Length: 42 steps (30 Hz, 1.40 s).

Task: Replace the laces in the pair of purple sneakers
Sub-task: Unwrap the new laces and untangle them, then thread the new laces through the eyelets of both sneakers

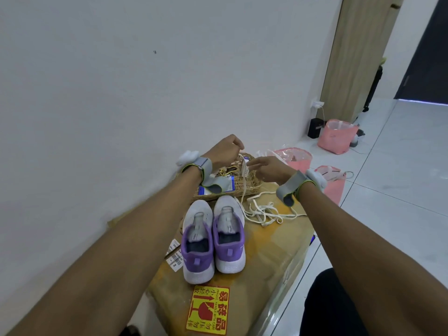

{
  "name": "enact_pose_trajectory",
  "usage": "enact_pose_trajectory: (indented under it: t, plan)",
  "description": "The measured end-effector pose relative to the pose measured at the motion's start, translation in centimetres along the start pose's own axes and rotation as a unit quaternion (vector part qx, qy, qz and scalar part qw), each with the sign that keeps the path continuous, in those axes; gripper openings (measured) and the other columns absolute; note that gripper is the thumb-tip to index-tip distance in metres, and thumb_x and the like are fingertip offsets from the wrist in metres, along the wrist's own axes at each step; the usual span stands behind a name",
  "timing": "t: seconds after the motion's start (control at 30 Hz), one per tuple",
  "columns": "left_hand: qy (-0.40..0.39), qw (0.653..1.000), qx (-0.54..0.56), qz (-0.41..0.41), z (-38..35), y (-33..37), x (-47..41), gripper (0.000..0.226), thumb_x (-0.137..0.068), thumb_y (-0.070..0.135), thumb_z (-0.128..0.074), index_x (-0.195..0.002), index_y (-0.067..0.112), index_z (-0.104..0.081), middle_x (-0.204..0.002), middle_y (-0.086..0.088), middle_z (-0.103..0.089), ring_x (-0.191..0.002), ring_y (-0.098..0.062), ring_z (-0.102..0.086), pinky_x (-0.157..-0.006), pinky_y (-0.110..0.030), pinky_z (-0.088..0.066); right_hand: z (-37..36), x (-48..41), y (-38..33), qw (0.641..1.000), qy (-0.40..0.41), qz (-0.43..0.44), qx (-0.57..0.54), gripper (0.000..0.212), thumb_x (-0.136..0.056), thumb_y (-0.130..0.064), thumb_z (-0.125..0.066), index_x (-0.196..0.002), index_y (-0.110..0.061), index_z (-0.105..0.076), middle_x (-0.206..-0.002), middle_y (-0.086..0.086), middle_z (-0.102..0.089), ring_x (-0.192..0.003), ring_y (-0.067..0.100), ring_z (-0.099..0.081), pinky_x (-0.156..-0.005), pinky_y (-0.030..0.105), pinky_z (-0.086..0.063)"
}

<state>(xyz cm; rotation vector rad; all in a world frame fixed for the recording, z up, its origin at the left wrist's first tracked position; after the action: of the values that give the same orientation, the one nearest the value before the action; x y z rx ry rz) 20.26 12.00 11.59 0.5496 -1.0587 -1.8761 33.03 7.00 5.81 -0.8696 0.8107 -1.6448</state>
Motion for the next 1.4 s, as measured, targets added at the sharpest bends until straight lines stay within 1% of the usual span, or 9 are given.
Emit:
enact_pose_trajectory:
  t: [0.13, 0.27, 0.4, 0.6, 0.9, 1.0, 1.1, 1.3, 1.4]
  plan:
    - [-0.021, 0.999, -0.01, -0.033, 1.7, -0.1, 0.9, 0.02, -0.092, -0.002, -0.05, -0.106, 0.01, -0.058, -0.086, -0.014, -0.071, -0.069, -0.018, -0.057, -0.061, -0.031, -0.047, -1.9, 0.6, -1.5, 0.997, -0.052, 0.03, 0.056, 0.016, -0.086, -0.036, -0.072, -0.097, -0.024, -0.074, -0.094, -0.004, -0.07, -0.087, 0.01, -0.062, -0.076, 0.029, -0.05]
    - [0.05, 0.975, -0.201, -0.078, 4.8, -0.6, 1.3, 0.005, -0.086, 0.009, -0.073, -0.086, 0.007, -0.078, -0.073, -0.007, -0.075, -0.062, -0.015, -0.067, -0.066, -0.03, -0.058, 0.2, 0.0, -2.5, 0.984, 0.074, 0.08, 0.14, 0.019, -0.082, -0.036, -0.077, -0.077, -0.018, -0.074, -0.071, 0.0, -0.066, -0.07, 0.016, -0.058, -0.06, 0.023, -0.04]
    - [0.104, 0.959, -0.25, -0.08, 5.6, -0.9, 1.7, 0.016, -0.089, 0.02, -0.074, -0.082, 0.007, -0.08, -0.067, -0.005, -0.069, -0.053, -0.009, -0.055, -0.055, -0.021, -0.044, 1.3, 0.0, -2.5, 0.966, 0.126, 0.045, 0.222, 0.022, -0.079, -0.036, -0.079, -0.087, -0.016, -0.079, -0.083, 0.006, -0.074, -0.079, 0.023, -0.068, -0.063, 0.026, -0.046]
    - [0.03, 0.987, -0.138, -0.079, 3.8, -2.0, 2.2, 0.016, -0.096, -0.004, -0.057, -0.101, 0.002, -0.071, -0.084, -0.015, -0.076, -0.068, -0.021, -0.072, -0.068, -0.028, -0.06, -3.2, 0.2, -3.6, 0.991, -0.02, 0.077, 0.109, 0.038, -0.082, -0.016, -0.076, -0.118, -0.015, -0.065, -0.11, 0.004, -0.069, -0.102, 0.019, -0.064, -0.086, 0.029, -0.05]
    - [0.117, 0.984, -0.119, -0.067, 5.1, -4.0, 2.3, 0.011, -0.087, 0.019, -0.076, -0.095, 0.011, -0.074, -0.08, -0.007, -0.076, -0.061, -0.008, -0.069, -0.057, -0.012, -0.05, -3.0, 0.0, -2.1, 0.998, 0.022, 0.057, 0.014, 0.02, -0.1, -0.01, -0.05, -0.1, 0.0, -0.068, -0.068, 0.005, -0.063, -0.046, 0.006, -0.056, -0.048, 0.017, -0.048]
    - [0.053, 0.988, -0.142, -0.009, 3.1, -7.7, 1.7, 0.008, -0.09, 0.016, -0.069, -0.098, 0.015, -0.07, -0.102, -0.007, -0.074, -0.077, -0.021, -0.071, -0.073, -0.034, -0.06, -3.6, -0.5, 0.5, 1.0, 0.025, -0.003, -0.003, 0.023, -0.097, 0.002, -0.044, -0.091, -0.005, -0.065, -0.068, 0.005, -0.06, -0.052, 0.014, -0.051, -0.048, 0.022, -0.046]
    - [-0.016, 0.975, -0.222, 0.017, 0.3, -11.3, 1.9, 0.013, -0.088, 0.018, -0.07, -0.102, 0.017, -0.07, -0.13, -0.004, -0.063, -0.1, -0.024, -0.065, -0.078, -0.031, -0.051, -4.7, -1.0, 2.3, 0.996, 0.022, 0.005, 0.09, 0.01, -0.09, -0.004, -0.058, -0.09, -0.003, -0.068, -0.067, 0.0, -0.053, -0.058, 0.012, -0.045, -0.05, 0.024, -0.036]
    - [-0.055, 0.961, -0.268, 0.046, -3.7, -16.3, 1.9, 0.035, -0.085, 0.032, -0.074, -0.113, 0.015, -0.062, -0.112, -0.005, -0.065, -0.1, -0.024, -0.06, -0.076, -0.029, -0.045, -6.8, -1.3, 4.3, 0.984, 0.027, 0.064, 0.165, 0.039, -0.096, -0.029, -0.06, -0.058, -0.025, -0.056, -0.057, -0.01, -0.052, -0.053, 0.003, -0.044, -0.053, 0.025, -0.032]
    - [-0.073, 0.959, -0.27, 0.037, -4.7, -17.2, 1.3, 0.027, -0.082, 0.023, -0.073, -0.105, 0.02, -0.06, -0.101, -0.003, -0.066, -0.091, -0.024, -0.062, -0.071, -0.031, -0.047, -7.3, -2.1, 5.8, 0.977, 0.054, 0.052, 0.202, 0.032, -0.096, -0.03, -0.059, -0.066, -0.019, -0.058, -0.068, 0.0, -0.059, -0.066, 0.017, -0.052, -0.055, 0.029, -0.032]
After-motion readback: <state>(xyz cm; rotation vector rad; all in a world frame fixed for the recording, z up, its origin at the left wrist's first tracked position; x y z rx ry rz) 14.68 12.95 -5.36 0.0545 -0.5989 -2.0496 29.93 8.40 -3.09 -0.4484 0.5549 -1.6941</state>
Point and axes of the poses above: each hand's wrist, its own x-axis away from the middle knuckle, its own z-axis out of the back of the hand, y = z × x, the point moved 10 cm from there along -x, towards the middle knuckle
